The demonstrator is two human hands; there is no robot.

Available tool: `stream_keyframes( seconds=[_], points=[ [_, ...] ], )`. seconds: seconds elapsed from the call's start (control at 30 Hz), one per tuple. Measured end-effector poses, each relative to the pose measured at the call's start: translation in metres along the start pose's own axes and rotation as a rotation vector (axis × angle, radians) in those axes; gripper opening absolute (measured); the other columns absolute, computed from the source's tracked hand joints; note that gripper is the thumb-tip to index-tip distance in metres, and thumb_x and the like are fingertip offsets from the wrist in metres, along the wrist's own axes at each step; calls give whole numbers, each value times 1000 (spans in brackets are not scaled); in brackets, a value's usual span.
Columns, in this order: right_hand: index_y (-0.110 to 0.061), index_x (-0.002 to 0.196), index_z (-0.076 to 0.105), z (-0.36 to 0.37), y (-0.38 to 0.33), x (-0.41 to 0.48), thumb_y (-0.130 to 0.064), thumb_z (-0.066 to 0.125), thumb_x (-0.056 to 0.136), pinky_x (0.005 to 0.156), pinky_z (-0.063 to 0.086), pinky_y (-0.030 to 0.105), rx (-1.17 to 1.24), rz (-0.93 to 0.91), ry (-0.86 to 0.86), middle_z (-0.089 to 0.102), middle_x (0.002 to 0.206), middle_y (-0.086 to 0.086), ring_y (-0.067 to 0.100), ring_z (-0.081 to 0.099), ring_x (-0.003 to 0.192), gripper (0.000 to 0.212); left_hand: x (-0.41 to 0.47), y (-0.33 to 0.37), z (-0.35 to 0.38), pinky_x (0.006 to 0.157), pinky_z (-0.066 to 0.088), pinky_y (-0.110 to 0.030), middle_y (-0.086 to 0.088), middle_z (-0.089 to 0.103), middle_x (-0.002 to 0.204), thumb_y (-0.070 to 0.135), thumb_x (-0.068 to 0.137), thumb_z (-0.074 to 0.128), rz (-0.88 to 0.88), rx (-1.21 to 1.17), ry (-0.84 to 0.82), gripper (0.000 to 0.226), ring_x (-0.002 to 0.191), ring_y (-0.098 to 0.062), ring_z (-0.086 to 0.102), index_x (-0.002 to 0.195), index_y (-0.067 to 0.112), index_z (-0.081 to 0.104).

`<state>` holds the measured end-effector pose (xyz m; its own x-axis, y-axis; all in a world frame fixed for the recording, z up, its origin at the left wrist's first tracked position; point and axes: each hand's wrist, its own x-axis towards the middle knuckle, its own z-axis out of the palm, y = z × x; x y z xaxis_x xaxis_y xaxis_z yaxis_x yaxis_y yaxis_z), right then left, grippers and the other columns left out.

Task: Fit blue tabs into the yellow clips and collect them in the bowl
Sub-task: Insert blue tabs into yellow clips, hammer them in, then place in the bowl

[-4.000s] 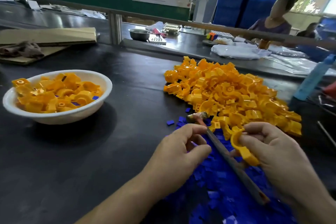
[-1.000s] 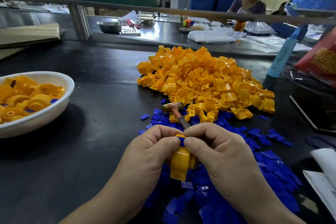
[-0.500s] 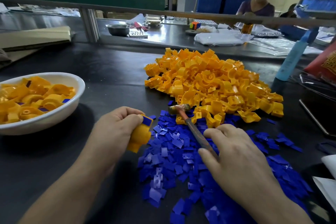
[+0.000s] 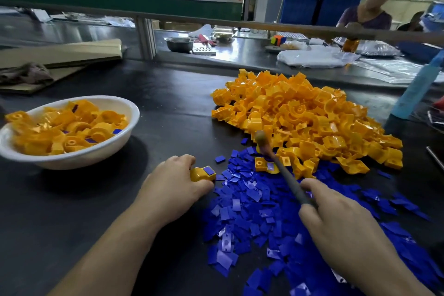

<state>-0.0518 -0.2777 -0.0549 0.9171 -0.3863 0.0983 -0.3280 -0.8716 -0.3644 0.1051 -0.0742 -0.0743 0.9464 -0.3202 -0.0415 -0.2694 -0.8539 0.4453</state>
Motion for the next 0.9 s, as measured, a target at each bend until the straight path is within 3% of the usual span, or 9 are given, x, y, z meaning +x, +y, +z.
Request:
stream_keyframes(
  seconds=[0.1, 0.23, 0.33, 0.43, 0.47, 0.53, 0.67, 0.8, 0.9],
  points=[
    [-53, 97, 37, -12, -9, -3, -37, 42, 93, 43, 41, 18, 245, 8, 1, 59, 70, -8, 6, 58, 60, 17, -3, 2, 4, 95, 49, -40, 6, 58, 127, 54, 82, 65, 48, 158, 32, 58, 114, -18, 53, 133, 30, 51],
    [-63, 90, 39, -14, -20, -10, -44, 46, 91, 50, 52, 24, 407, -52, -126, 59, 76, -31, 1, 60, 60, 20, -1, 0, 10, 92, 47, -36, 7, 61, 124, 51, 85, 63, 85, 155, 83, 49, 113, -18, 53, 130, 31, 55],
    [-55, 99, 44, -13, -26, -12, -41, 47, 92, 52, 50, 22, 348, -92, -193, 60, 79, -26, 0, 57, 58, 16, 1, -2, 12, 87, 45, -32, 6, 62, 120, 50, 84, 65, 87, 132, 118, 46, 110, -18, 53, 125, 30, 58],
    [-55, 100, 41, -15, -30, -14, -42, 46, 92, 59, 47, 14, 293, -158, -124, 57, 88, -30, -7, 56, 71, 17, 3, -3, 14, 85, 44, -31, 7, 62, 119, 50, 83, 66, 83, 106, 126, 45, 108, -17, 53, 123, 30, 59],
    [-55, 99, 39, -15, -33, -15, -43, 46, 92, 64, 47, 13, 254, -182, -107, 59, 88, -24, -7, 56, 76, 16, 4, -4, 14, 84, 44, -31, 7, 62, 118, 50, 83, 66, 83, 97, 125, 44, 107, -17, 53, 122, 30, 60],
    [-51, 107, 36, -16, -41, -17, -45, 41, 94, 71, 47, 16, 120, -203, -142, 60, 91, -16, -1, 57, 84, 15, 4, -5, 14, 83, 44, -31, 7, 63, 116, 50, 83, 67, 84, 88, 131, 42, 105, -17, 53, 119, 31, 61],
    [-41, 124, 32, -12, -46, -15, -44, 34, 98, 88, 46, 21, -39, -204, -230, 57, 113, -15, 3, 54, 101, 27, 4, -5, 14, 84, 45, -32, 6, 63, 114, 48, 83, 68, 90, 82, 136, 41, 104, -17, 53, 118, 30, 61],
    [-46, 110, 35, -20, -44, -14, -47, 37, 96, 72, 45, 17, 7, -171, -211, 58, 94, -14, 0, 56, 85, 15, 4, -5, 14, 86, 45, -33, 5, 63, 117, 48, 83, 67, 101, 78, 143, 42, 107, -18, 53, 120, 29, 61],
    [-52, 110, 27, -15, -45, -15, -48, 38, 94, 72, 44, 12, 49, -182, -93, 56, 88, -17, -3, 55, 81, 19, 6, -6, 15, 86, 45, -32, 5, 62, 117, 49, 84, 66, 94, 90, 133, 43, 108, -19, 53, 121, 28, 61]
  ],
)
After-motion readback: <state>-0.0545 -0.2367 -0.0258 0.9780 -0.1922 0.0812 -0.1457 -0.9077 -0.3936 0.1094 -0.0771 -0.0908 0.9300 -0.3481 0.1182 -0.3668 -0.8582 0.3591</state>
